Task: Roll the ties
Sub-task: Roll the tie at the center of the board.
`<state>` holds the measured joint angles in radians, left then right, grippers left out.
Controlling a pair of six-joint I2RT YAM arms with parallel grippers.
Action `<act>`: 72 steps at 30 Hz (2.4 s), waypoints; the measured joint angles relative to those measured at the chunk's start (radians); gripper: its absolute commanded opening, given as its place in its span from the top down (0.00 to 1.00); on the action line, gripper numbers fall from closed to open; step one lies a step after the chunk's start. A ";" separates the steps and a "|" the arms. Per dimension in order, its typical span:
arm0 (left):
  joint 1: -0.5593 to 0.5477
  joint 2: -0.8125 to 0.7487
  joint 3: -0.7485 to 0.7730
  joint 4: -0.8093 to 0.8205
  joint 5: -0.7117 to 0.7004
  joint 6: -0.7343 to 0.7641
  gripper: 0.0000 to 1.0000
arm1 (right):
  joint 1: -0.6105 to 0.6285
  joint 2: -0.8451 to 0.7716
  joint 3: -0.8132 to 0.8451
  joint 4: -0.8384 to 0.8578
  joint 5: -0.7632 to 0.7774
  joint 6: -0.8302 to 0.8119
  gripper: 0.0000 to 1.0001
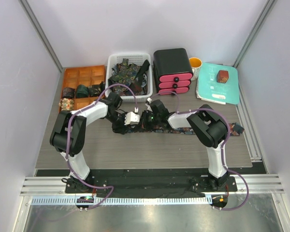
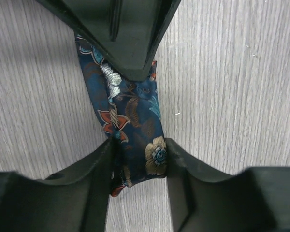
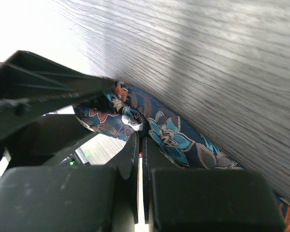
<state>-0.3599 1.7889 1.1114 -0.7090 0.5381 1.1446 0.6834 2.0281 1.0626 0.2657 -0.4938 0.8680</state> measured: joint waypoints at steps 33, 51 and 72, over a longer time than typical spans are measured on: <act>-0.008 -0.011 0.000 0.021 0.005 -0.059 0.39 | 0.000 0.000 0.038 -0.019 -0.011 -0.027 0.99; -0.024 -0.011 -0.005 0.066 -0.015 -0.071 0.67 | -0.170 -0.220 -0.031 -0.164 -0.065 -0.311 0.46; -0.024 -0.006 -0.006 0.064 -0.014 -0.064 0.68 | -0.294 -0.385 0.018 -0.233 0.041 -0.538 0.00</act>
<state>-0.3843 1.7832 1.1053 -0.6449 0.5240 1.0805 0.3893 1.6432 1.0809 0.0326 -0.4530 0.3298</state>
